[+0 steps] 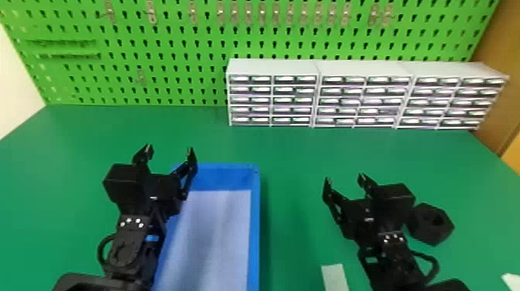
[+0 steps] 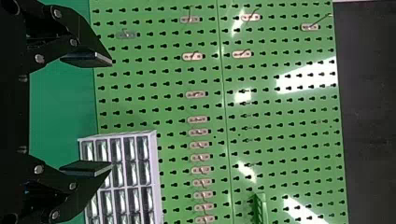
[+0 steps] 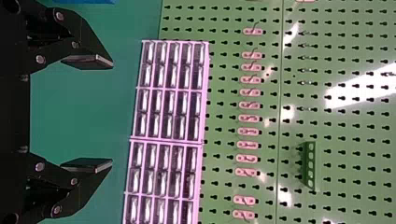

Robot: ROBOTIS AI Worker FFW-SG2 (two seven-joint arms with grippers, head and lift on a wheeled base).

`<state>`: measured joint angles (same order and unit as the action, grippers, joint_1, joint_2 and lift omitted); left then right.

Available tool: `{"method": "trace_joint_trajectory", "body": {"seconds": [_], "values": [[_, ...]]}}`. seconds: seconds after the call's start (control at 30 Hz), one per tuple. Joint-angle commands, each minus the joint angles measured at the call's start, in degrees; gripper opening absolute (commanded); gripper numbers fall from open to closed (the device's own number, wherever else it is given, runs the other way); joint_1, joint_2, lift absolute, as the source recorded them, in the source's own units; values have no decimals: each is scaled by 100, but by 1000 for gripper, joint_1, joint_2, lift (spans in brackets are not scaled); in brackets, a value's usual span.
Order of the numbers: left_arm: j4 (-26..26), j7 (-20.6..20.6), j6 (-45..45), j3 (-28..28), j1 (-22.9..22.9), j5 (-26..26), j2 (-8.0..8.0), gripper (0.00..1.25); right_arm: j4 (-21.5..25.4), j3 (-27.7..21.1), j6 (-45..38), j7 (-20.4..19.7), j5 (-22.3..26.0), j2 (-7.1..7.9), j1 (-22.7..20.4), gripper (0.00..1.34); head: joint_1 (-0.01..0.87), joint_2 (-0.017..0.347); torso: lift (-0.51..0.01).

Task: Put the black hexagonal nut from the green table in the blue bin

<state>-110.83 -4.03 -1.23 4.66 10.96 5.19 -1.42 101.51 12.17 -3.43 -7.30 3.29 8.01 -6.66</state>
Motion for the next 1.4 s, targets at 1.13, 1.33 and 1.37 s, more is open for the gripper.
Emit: {"method": "trace_joint_trajectory", "body": {"seconds": [1.13, 1.33, 1.37], "values": [[0, -2, 0, 0, -6, 0, -7, 782, 158, -312, -52, 0, 49, -115, -46, 824, 657, 57, -95], [9, 7, 0, 0, -15, 0, -7, 782, 352, -532, -272, -9, 119, -212, -116, 824, 657, 57, -95], [9, -2, 0, -9, -15, 0, 1, 782, 378, -567, -307, -9, 119, -230, -116, 824, 657, 57, -95]]}}
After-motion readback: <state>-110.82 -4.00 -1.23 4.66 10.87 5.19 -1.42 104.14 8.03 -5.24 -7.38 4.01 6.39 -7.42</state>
